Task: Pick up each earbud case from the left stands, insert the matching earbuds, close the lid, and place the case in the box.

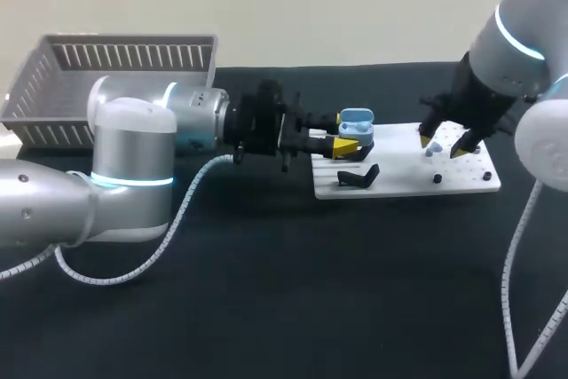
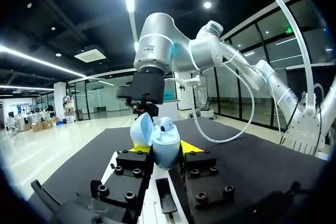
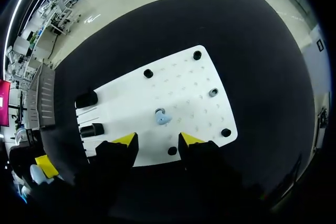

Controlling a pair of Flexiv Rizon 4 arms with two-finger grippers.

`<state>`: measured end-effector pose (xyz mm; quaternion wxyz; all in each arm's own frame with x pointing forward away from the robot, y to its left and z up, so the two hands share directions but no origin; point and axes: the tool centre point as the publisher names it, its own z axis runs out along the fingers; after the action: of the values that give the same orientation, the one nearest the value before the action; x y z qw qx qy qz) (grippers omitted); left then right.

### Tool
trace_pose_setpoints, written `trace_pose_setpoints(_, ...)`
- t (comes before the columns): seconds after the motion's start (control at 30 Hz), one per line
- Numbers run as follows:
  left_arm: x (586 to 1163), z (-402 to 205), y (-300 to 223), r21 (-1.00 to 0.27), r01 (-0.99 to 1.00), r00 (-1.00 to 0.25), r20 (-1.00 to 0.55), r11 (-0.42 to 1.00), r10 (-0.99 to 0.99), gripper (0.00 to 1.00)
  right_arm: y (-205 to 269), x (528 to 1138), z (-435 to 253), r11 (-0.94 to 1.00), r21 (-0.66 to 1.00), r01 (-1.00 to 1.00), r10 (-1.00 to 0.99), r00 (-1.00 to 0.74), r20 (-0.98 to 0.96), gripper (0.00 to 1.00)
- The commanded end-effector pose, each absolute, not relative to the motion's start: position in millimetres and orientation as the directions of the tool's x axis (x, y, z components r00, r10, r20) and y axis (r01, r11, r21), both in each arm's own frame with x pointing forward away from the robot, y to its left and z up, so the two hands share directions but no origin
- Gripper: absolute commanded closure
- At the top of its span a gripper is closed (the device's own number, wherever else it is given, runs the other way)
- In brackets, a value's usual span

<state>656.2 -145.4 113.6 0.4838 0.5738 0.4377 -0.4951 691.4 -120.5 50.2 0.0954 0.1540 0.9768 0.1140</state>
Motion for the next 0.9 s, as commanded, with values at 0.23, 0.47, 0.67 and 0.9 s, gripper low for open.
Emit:
trace_pose_setpoints(0.23,654.6,113.1,-145.6,0.125,0.982,0.13,-0.991,-0.143,0.022,1.0,-119.4,699.6,39.9,0.923,0.275,0.27,0.313,-0.941,-0.129,0.53)
trace_pose_setpoints(0.47,654.6,113.1,-145.6,0.125,0.982,0.13,-0.991,-0.143,0.022,1.0,-126.4,704.1,35.0,0.917,0.282,0.282,0.324,-0.939,-0.115,0.53)
trace_pose_setpoints(0.67,654.6,113.1,-145.6,0.125,0.982,0.13,-0.991,-0.143,0.022,1.0,-126.2,706.8,32.3,0.916,0.288,0.278,0.321,-0.94,-0.114,0.56)
trace_pose_setpoints(0.9,654.6,113.1,-145.6,0.125,0.982,0.13,-0.991,-0.143,0.022,1.0,-124.5,711.3,31.3,0.917,0.292,0.274,0.316,-0.942,-0.111,0.57)
